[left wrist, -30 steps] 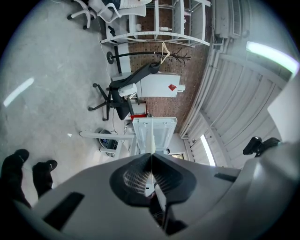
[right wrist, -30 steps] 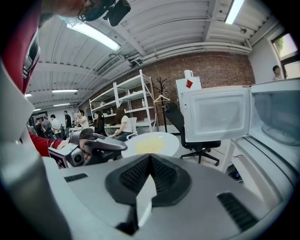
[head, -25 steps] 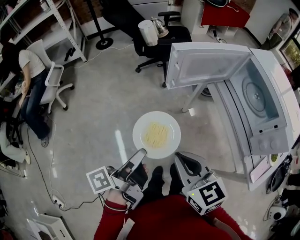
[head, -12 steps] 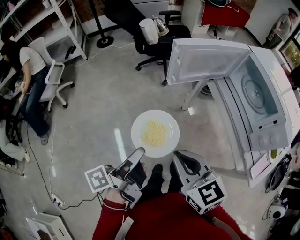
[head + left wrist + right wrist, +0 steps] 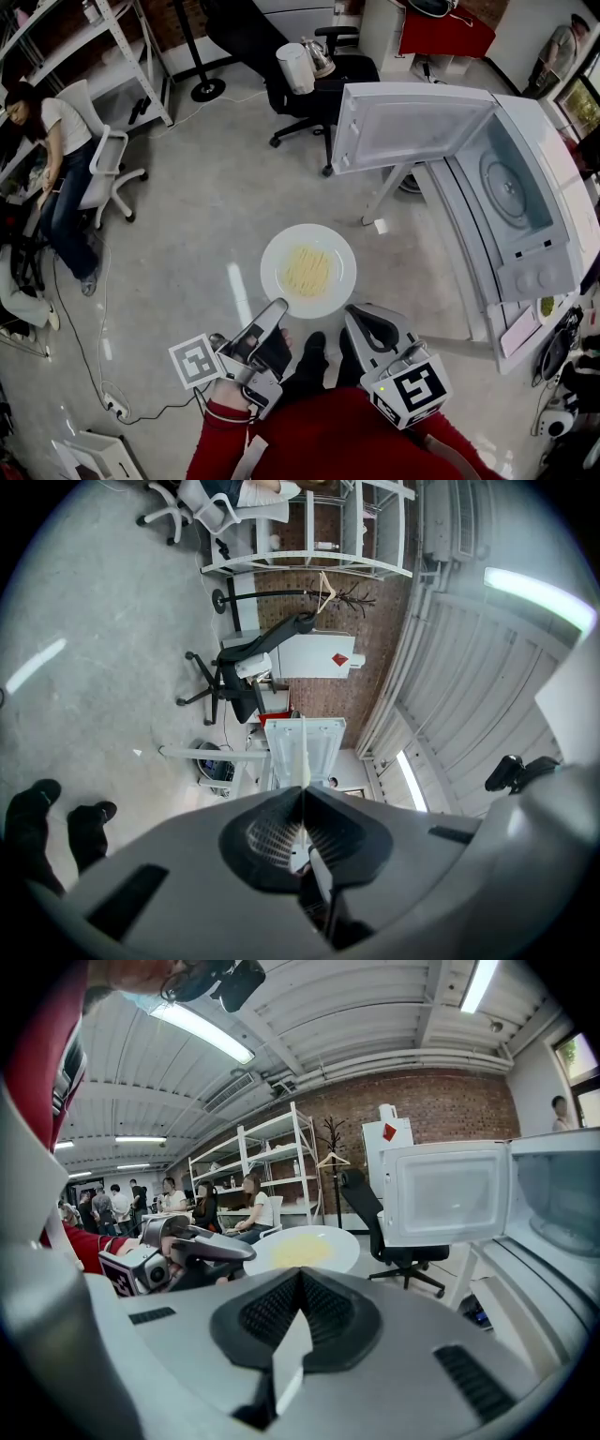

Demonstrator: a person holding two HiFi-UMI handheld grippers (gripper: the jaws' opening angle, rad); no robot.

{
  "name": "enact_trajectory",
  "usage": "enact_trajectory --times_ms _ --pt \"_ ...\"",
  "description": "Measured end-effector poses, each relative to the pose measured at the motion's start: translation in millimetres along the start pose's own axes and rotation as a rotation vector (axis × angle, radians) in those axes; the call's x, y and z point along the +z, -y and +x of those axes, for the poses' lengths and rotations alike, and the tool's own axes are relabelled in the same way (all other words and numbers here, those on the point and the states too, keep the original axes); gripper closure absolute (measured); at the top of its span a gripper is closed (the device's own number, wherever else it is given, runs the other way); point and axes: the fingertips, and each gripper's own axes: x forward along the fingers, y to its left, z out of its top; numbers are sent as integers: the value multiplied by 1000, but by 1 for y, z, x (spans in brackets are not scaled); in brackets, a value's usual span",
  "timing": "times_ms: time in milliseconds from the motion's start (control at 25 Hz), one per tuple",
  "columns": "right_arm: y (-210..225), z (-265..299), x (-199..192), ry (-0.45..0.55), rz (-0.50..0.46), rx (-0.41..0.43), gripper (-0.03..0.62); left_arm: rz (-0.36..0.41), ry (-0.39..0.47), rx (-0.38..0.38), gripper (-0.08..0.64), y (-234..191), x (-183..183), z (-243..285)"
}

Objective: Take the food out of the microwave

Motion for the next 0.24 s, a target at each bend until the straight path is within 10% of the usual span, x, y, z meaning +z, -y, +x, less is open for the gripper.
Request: enact_trajectory --times_ms 240 --pt "0 1 2 4 -3 3 583 -2 2 -4 545 0 -1 1"
